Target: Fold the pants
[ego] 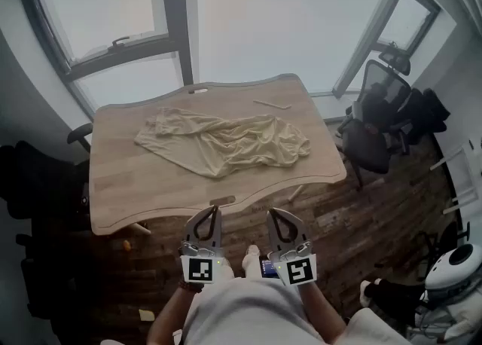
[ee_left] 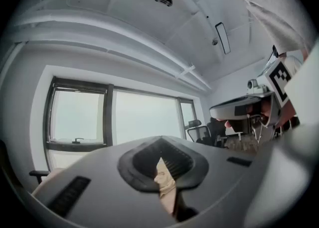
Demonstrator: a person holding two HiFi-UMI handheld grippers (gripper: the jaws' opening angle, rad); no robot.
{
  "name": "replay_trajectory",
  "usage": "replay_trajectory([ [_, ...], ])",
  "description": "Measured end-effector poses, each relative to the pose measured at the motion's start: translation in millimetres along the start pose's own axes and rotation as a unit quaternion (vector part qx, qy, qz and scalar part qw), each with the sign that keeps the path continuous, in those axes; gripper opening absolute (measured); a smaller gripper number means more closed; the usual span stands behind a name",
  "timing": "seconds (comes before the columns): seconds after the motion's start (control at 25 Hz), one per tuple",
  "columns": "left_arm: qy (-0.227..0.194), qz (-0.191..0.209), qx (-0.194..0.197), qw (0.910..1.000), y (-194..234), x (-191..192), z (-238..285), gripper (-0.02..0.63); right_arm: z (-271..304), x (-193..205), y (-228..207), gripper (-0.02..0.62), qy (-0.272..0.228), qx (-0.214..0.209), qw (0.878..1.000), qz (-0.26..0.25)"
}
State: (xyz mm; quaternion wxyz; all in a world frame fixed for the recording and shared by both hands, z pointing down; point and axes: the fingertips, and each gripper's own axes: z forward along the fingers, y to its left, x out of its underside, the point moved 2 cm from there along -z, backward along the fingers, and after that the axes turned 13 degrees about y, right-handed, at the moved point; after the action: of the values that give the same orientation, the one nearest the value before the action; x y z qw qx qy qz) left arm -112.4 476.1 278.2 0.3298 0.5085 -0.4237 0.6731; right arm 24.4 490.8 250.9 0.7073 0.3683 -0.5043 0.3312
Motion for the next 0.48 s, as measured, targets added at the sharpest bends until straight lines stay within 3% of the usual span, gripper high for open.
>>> replay_trajectory([
  [0.12, 0.022, 0.000, 0.007, 0.9997, 4.3, 21.1, 3.1, 0.006, 6.6, 9.8, -2.8, 0.006, 0.009, -0.012, 1.000, 0.013],
  [0.28, 0.040, -0.014, 0.007, 0.9991, 9.9, 47.5, 16.3, 0.006, 16.8, 29.3, -23.5, 0.006, 0.034, -0.014, 0.999, -0.008],
  [0.48, 0.105, -0.041, 0.027, 0.9933, 9.5, 83.1, 43.8, 0.008, 35.0, 59.1, -67.8, 0.006, 0.073, 0.001, 0.997, -0.016],
])
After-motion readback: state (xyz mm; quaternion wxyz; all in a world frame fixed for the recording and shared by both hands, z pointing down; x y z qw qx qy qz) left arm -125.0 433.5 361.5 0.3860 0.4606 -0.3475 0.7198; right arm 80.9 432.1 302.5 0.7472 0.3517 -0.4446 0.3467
